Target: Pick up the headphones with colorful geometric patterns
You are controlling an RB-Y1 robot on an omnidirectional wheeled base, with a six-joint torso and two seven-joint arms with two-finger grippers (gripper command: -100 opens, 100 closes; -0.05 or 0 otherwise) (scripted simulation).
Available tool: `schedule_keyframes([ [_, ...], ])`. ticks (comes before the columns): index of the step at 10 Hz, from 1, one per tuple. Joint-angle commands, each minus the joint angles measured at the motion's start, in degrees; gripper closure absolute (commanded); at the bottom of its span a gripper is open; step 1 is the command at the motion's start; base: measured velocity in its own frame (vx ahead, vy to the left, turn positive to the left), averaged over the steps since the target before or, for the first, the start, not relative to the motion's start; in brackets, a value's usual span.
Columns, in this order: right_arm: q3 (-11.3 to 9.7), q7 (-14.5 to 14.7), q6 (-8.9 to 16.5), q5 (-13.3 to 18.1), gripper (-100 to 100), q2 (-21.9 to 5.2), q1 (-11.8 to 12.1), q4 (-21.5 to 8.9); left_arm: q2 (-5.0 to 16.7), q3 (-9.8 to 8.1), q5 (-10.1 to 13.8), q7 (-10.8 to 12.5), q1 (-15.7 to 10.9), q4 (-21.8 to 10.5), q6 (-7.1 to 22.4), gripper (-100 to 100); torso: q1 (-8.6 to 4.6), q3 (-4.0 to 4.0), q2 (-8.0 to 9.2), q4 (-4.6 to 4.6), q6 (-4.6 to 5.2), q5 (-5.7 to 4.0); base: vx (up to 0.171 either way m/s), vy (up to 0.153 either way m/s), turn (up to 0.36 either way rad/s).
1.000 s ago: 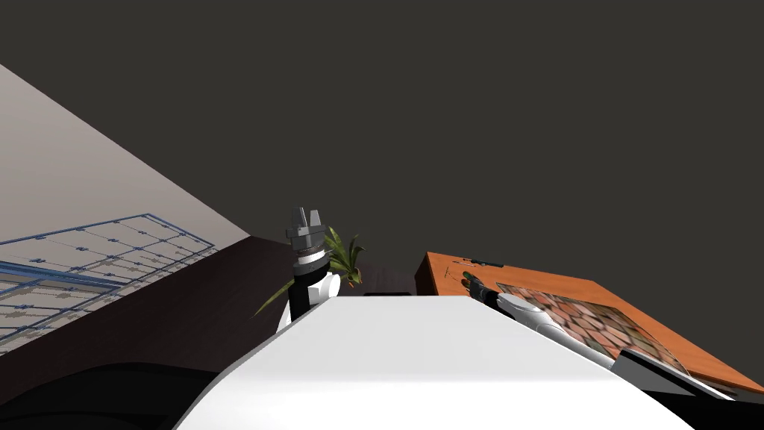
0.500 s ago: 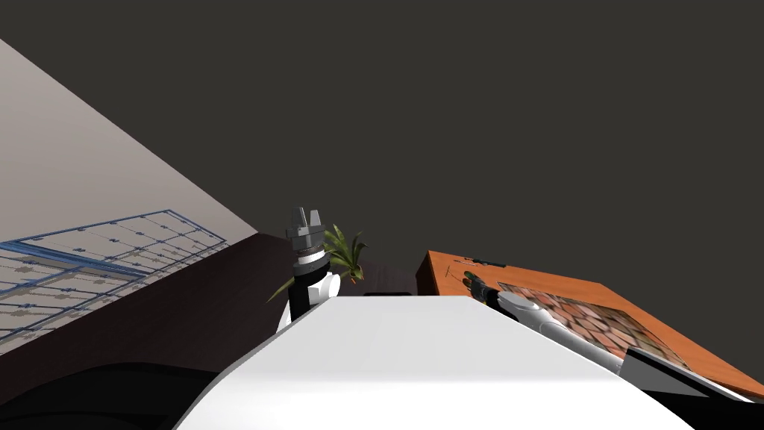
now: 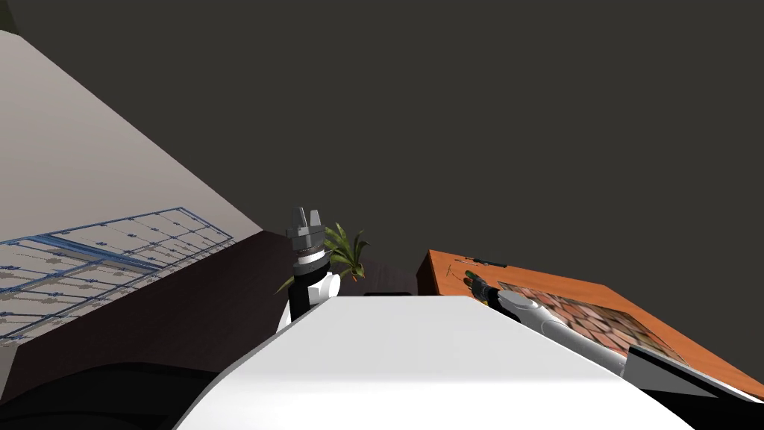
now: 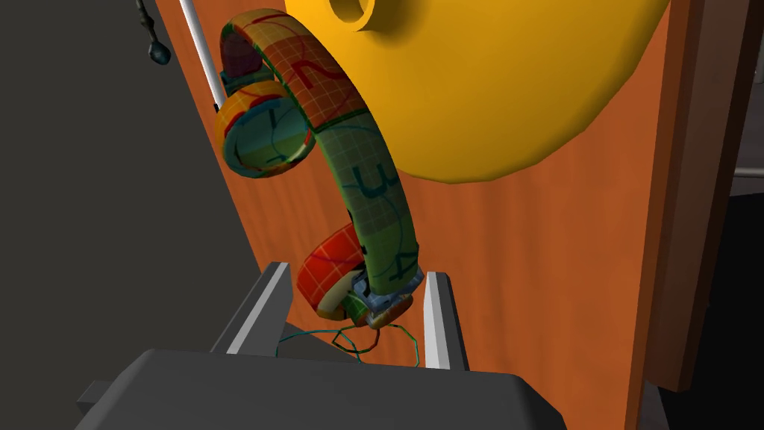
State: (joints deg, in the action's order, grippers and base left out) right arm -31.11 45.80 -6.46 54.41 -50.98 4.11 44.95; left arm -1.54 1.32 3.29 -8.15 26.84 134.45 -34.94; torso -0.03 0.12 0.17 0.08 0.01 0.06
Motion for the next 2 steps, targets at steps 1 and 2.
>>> schedule_keyframes([
  [1,0.0,0.0,0.0,0.0,100,0.0,0.0,0.0,0.0,0.0,0.0,0.0,0.0,0.0,0.0,0,0.0,0.0,0.0,0.0,0.0,0.0,-0.013,0.001,0.011],
  [2,-0.1,-0.4,0.1,0.1,0,-0.1,0.0,0.1,0.0,0.0,0.0,0.0,0.0,0.0,0.0,0,0.0,-0.02,-0.04,-0.01,0.02,0.0,0.0,0.0,0.0],
])
